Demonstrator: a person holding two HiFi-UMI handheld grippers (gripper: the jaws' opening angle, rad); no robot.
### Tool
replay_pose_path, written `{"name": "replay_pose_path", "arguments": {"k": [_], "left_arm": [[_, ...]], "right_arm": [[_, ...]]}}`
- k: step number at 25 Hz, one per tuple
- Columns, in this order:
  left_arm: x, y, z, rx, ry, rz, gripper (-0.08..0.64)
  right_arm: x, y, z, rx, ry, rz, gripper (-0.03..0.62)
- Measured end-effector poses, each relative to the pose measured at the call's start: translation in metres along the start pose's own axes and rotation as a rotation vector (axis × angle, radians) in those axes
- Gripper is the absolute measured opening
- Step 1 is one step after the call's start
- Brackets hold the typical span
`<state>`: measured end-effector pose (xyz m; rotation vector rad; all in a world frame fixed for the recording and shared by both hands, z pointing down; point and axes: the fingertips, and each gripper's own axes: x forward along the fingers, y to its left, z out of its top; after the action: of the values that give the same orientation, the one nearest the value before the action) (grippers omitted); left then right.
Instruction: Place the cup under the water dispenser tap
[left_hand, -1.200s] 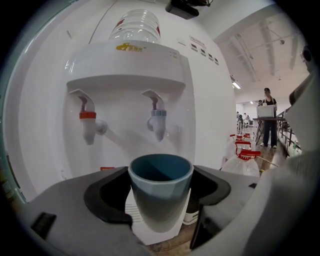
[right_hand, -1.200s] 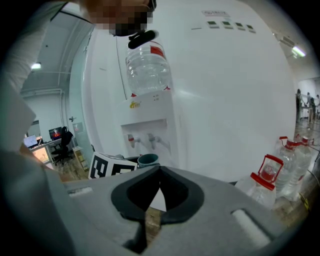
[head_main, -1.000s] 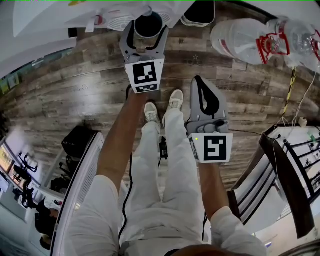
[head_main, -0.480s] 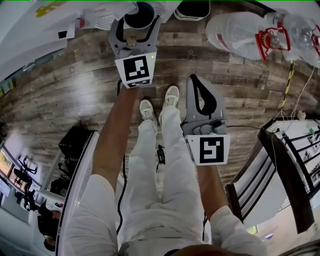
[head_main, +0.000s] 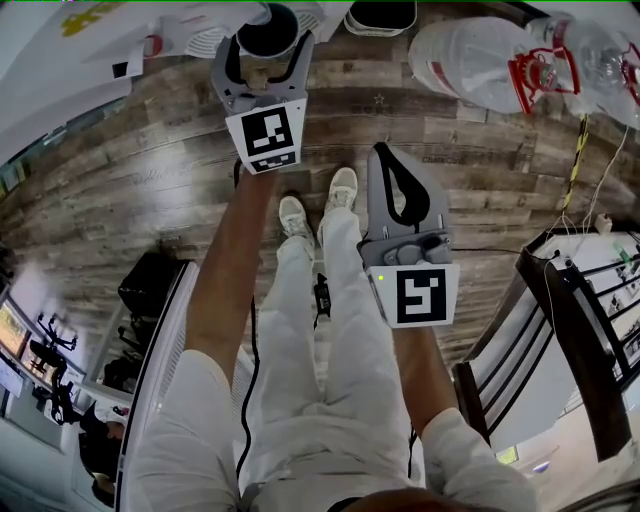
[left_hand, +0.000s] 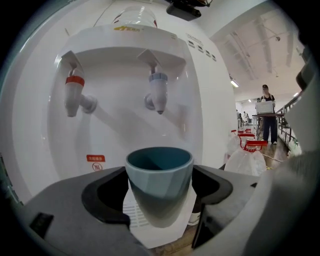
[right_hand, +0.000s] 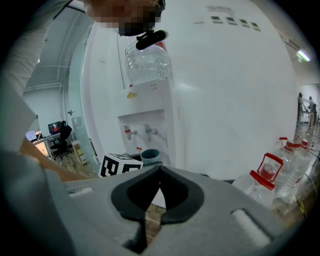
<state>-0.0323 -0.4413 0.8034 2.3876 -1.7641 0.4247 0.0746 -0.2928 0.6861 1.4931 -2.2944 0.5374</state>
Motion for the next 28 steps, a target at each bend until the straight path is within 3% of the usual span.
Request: {"name": "replay_pose_path", "arguments": {"k": [7, 13, 20, 28], "left_arm": [[-0.008, 0.004, -0.009, -0.027, 0.071, -0.008, 0.411], [-0.025, 0.008, 0.01, -0.029, 0.074, 0.005, 0.411], [-0.059, 0.003, 0.054, -0.054, 0.055, -0.008, 0.411], [-0.128, -0.002, 0.134, -0.073, 0.021, -0.022, 0.399]], "right_arm": [[-0.01, -0.002, 0.009, 0.001, 0.0, -0.016, -0.002], [-0.026, -0.002, 0.021, -0.009, -0.024, -0.032, -0.002], [-0.052, 0.007, 0.047, -0.006, -0.057, -0.046, -0.002], [-0.108, 0.033, 0.084, 0.002, -0.099, -0.06, -0.002]]}}
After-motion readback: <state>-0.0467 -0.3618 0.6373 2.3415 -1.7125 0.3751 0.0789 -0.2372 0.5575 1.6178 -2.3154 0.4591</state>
